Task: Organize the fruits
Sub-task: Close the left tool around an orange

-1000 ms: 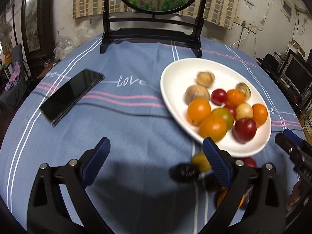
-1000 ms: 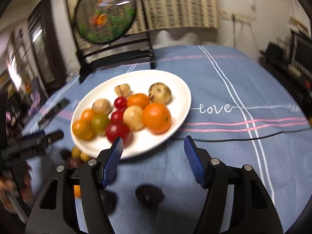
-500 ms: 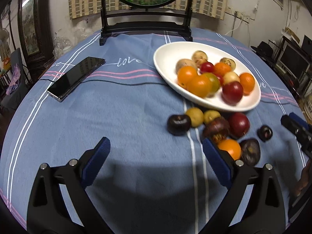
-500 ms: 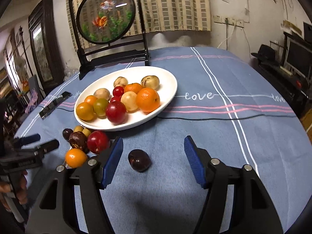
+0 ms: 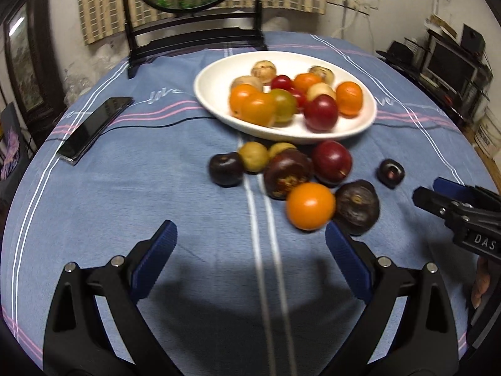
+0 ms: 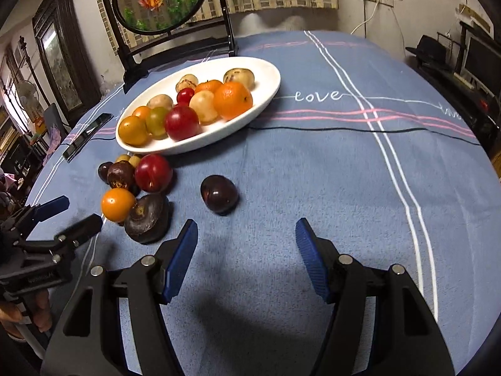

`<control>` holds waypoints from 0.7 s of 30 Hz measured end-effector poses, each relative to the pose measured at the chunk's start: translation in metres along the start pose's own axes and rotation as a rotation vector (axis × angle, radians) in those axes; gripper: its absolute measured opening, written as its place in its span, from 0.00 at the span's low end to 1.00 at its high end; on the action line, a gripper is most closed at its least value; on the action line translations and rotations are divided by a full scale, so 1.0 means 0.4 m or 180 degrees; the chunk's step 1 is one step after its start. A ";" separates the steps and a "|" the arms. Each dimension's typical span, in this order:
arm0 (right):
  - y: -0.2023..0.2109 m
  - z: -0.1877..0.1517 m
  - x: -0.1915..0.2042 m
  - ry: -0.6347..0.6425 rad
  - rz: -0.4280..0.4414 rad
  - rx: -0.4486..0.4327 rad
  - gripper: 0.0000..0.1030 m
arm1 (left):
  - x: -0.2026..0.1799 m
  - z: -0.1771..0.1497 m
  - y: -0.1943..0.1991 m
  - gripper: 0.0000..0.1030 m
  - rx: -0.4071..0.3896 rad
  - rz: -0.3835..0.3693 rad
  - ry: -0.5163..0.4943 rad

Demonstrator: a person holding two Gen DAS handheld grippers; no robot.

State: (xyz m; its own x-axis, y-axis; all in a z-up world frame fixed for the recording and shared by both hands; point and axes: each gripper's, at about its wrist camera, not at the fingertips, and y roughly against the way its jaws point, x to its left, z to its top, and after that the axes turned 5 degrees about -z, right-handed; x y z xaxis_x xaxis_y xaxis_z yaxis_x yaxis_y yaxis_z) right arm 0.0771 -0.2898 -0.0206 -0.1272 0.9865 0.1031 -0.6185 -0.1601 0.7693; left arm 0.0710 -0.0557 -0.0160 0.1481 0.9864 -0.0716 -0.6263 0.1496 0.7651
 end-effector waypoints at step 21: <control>-0.003 0.000 -0.008 -0.0072 0.0324 0.0055 0.63 | -0.068 0.055 -0.107 0.67 0.0354 -0.0123 -0.0258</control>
State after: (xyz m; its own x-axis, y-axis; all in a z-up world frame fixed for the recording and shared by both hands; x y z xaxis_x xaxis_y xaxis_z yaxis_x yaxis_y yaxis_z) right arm 0.0783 -0.2929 -0.0220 -0.1711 0.9657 0.1951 -0.5898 -0.2591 0.7649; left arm 0.1107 -0.0903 -0.0327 0.2346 0.9706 -0.0539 -0.5311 0.1744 0.8292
